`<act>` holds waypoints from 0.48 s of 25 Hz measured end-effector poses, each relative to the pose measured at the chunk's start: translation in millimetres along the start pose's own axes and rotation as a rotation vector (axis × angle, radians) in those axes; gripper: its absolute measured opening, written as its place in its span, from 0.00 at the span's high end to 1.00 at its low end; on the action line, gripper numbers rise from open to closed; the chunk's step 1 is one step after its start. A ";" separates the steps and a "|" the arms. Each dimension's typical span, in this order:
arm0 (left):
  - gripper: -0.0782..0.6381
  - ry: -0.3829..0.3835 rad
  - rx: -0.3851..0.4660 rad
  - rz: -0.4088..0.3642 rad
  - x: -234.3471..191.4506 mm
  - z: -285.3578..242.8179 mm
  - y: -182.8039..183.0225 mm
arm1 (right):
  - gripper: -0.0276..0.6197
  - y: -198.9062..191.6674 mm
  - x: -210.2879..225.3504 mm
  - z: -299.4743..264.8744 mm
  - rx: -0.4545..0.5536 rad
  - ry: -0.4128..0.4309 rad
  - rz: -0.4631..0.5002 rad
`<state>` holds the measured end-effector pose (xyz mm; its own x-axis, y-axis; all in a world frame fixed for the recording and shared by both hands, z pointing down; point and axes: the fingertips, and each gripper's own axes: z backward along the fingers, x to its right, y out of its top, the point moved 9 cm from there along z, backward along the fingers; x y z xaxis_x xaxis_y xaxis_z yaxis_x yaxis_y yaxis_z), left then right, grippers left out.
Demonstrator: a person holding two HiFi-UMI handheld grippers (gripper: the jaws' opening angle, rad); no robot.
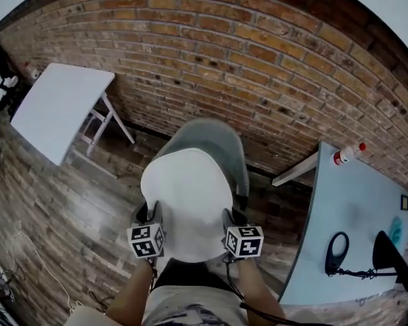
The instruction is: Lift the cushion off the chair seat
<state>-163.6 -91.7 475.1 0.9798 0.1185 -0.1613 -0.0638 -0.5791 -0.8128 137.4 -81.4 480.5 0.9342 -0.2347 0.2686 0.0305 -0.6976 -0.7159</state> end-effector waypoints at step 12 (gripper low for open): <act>0.71 -0.046 0.148 -0.032 20.3 72.8 76.7 | 0.85 64.5 -30.2 90.6 0.157 0.012 0.055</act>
<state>-162.4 -75.0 368.8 0.9724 0.1736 -0.1561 -0.0628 -0.4493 -0.8912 143.3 -57.9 367.8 0.9319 -0.2780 0.2330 0.0355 -0.5693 -0.8213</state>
